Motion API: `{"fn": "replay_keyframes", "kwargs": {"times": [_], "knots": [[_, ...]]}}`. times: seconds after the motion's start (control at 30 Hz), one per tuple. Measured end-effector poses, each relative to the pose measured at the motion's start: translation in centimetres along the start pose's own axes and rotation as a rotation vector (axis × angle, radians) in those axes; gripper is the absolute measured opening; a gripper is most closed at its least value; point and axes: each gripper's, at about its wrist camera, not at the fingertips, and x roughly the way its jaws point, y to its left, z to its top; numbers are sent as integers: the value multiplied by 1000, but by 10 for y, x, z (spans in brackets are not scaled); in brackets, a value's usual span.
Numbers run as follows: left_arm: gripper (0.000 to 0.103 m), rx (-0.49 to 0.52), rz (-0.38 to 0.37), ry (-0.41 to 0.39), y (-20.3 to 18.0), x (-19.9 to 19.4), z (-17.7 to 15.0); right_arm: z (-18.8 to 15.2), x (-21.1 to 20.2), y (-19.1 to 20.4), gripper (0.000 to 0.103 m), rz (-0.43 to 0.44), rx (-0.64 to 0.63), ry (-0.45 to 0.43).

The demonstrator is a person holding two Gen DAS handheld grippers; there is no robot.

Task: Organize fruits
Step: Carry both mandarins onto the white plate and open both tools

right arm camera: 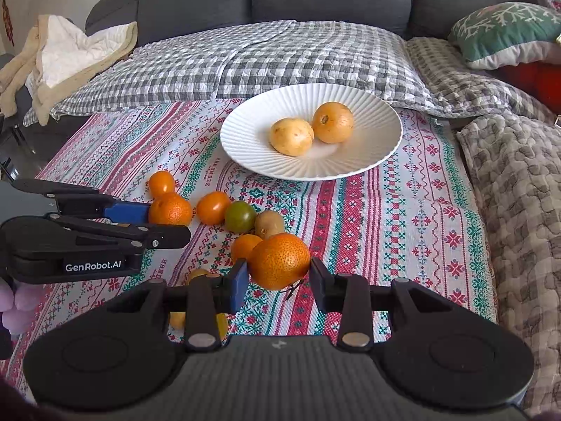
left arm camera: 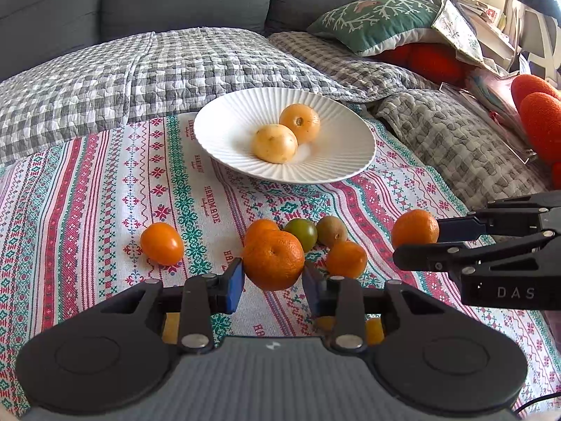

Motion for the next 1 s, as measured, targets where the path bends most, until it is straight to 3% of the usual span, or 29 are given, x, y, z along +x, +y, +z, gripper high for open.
{"fn": "replay_keyframes", "kwargs": {"times": [0.7, 1.0], "knots": [[23, -10, -4, -70, -15, 11, 40, 33, -16, -42, 34, 49, 194, -111], [23, -27, 10, -84, 4, 43, 86, 51, 4, -45, 34, 59, 118, -139]]}}
